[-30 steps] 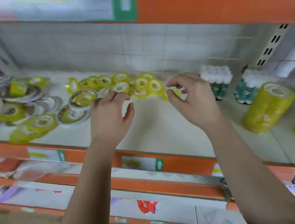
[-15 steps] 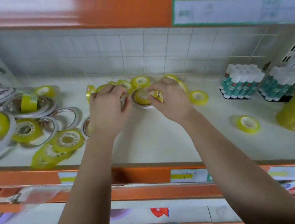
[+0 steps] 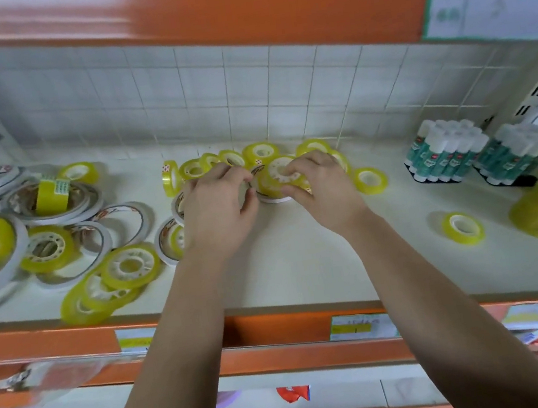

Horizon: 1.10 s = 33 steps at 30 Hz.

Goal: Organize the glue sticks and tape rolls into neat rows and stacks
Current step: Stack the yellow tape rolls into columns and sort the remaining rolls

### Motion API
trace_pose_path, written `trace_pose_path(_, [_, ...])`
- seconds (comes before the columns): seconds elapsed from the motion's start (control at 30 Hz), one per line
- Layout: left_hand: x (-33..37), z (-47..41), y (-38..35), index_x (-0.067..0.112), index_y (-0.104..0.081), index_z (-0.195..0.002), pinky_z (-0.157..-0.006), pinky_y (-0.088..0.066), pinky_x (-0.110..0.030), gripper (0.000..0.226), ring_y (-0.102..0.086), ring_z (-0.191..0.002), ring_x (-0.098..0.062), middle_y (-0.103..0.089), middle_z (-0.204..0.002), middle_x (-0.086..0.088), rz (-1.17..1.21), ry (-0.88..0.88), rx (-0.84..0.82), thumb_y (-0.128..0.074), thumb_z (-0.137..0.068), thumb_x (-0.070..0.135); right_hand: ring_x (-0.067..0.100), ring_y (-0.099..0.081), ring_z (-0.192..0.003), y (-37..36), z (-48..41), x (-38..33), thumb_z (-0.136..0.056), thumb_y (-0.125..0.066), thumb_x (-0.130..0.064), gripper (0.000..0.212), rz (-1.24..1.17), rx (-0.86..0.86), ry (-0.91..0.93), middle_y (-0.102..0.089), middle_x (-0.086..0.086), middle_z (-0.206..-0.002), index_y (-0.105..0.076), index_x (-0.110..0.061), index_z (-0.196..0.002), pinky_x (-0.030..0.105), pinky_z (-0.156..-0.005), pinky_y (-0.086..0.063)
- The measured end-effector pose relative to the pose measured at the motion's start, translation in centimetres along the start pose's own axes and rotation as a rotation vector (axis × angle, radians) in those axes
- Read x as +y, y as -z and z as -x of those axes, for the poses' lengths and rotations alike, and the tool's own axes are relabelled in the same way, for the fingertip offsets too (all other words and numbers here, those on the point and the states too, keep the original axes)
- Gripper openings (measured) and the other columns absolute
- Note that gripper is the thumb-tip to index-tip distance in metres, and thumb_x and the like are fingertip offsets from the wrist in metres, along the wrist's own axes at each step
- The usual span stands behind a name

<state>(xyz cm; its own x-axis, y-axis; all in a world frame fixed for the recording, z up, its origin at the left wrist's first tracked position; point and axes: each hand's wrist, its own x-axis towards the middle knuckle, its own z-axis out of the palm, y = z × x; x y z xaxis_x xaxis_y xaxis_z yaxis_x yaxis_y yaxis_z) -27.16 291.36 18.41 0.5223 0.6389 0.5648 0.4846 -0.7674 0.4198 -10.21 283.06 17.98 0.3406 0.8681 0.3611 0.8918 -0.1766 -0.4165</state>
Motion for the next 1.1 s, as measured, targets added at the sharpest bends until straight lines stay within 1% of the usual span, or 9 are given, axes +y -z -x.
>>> trace_pose_path(0.07, [0.3, -0.5, 0.0, 0.016, -0.069, -0.089, -0.08, -0.044, -0.042, 0.016, -0.064, -0.075, -0.03, -0.065, -0.088, -0.003, -0.004, -0.016, -0.003, -0.059, -0.08, 0.024, 0.031, -0.057, -0.103, 1.0, 0.5, 0.4, -0.085, -0.065, -0.036, 0.031, -0.046, 0.059, -0.014, -0.061, 0.011, -0.108, -0.069, -0.014, -0.105, 0.041, -0.091, -0.046])
trace_pose_path(0.13, [0.6, -1.1, 0.0, 0.016, -0.069, -0.091, -0.083, -0.044, -0.043, 0.018, -0.064, -0.08, -0.03, -0.066, -0.09, -0.002, 0.0, -0.029, -0.016, -0.057, -0.081, 0.026, 0.028, -0.058, -0.1, 2.0, 1.3, 0.8, -0.085, -0.066, -0.035, 0.028, -0.086, 0.123, -0.046, -0.06, 0.009, -0.108, -0.069, -0.014, -0.104, 0.036, -0.088, -0.046])
trace_pose_path(0.27, [1.3, -2.6, -0.6, 0.017, -0.071, -0.092, -0.086, -0.04, -0.041, 0.011, -0.062, -0.087, -0.029, -0.064, -0.092, -0.004, -0.018, -0.054, -0.118, -0.063, -0.086, 0.022, 0.019, -0.058, -0.094, 3.5, 2.9, 1.4, -0.085, -0.065, -0.036, 0.026, -0.132, 0.229, -0.114, -0.061, 0.002, -0.108, -0.068, -0.018, -0.103, 0.029, -0.077, -0.046])
trace_pose_path(0.37, [2.1, -3.3, -1.9, 0.018, -0.072, -0.095, -0.085, -0.038, -0.038, 0.014, -0.06, -0.094, -0.028, -0.061, -0.098, -0.003, -0.046, -0.071, -0.176, -0.063, -0.088, 0.026, 0.02, -0.06, -0.096, 3.7, 3.9, 1.8, -0.086, -0.068, -0.031, 0.023, -0.128, 0.257, -0.12, -0.061, 0.002, -0.107, -0.07, -0.017, -0.103, 0.025, -0.08, -0.044])
trace_pose_path(0.47, [1.8, -3.3, -3.4, 0.017, -0.072, -0.103, -0.084, -0.041, -0.037, 0.025, -0.056, -0.104, -0.028, -0.058, -0.109, -0.005, -0.101, -0.071, -0.26, -0.061, -0.09, 0.035, 0.022, -0.062, -0.099, 3.9, 4.5, 1.9, -0.084, -0.063, -0.036, 0.029, -0.132, 0.26, -0.12, -0.063, 0.003, -0.106, -0.071, -0.015, -0.102, 0.03, -0.083, -0.049])
trace_pose_path(0.57, [1.3, -3.1, -4.0, 0.014, -0.072, -0.108, -0.087, -0.047, -0.044, 0.032, -0.056, -0.103, -0.033, -0.057, -0.109, -0.01, -0.08, -0.065, -0.318, -0.064, -0.089, 0.038, 0.025, -0.063, -0.095, 3.8, 5.0, 1.9, -0.083, -0.063, -0.035, 0.029, -0.143, 0.265, -0.127, -0.066, 0.002, -0.103, -0.072, -0.013, -0.1, 0.034, -0.081, -0.051])
trace_pose_path(0.77, [1.4, -2.8, -3.9, 0.009, -0.071, -0.097, -0.084, -0.048, -0.045, 0.028, -0.056, -0.097, -0.035, -0.054, -0.114, -0.013, -0.044, -0.059, -0.298, -0.072, -0.084, 0.033, 0.023, -0.064, -0.094, 3.9, 5.7, 2.2, -0.082, -0.066, -0.031, 0.025, -0.152, 0.3, -0.107, -0.067, 0.002, -0.098, -0.072, -0.012, -0.096, 0.038, -0.079, -0.053])
trace_pose_path(0.97, [3.4, -2.2, -2.2, 0.007, -0.07, -0.09, -0.073, -0.053, -0.041, 0.021, -0.063, -0.083, -0.025, -0.053, -0.114, -0.01, 0.135, -0.11, -0.156, -0.075, -0.081, 0.026, 0.02, -0.063, -0.093, 5.2, 6.7, 2.4, -0.082, -0.068, -0.029, 0.023, -0.144, 0.346, -0.09, -0.066, 0.002, -0.097, -0.073, -0.011, -0.095, 0.032, -0.081, -0.051])
trace_pose_path(1.1, [5.8, -1.2, -1.9, 0.012, -0.07, -0.083, -0.076, -0.052, -0.035, 0.036, -0.065, -0.087, -0.023, -0.058, -0.116, -0.011, 0.165, -0.12, -0.119, -0.057, -0.075, 0.045, 0.01, -0.06, -0.089, 6.9, 7.8, 3.5, -0.081, -0.071, -0.028, 0.02, -0.12, 0.406, -0.084, -0.066, 0.001, -0.098, -0.073, -0.012, -0.094, 0.02, -0.077, -0.047])
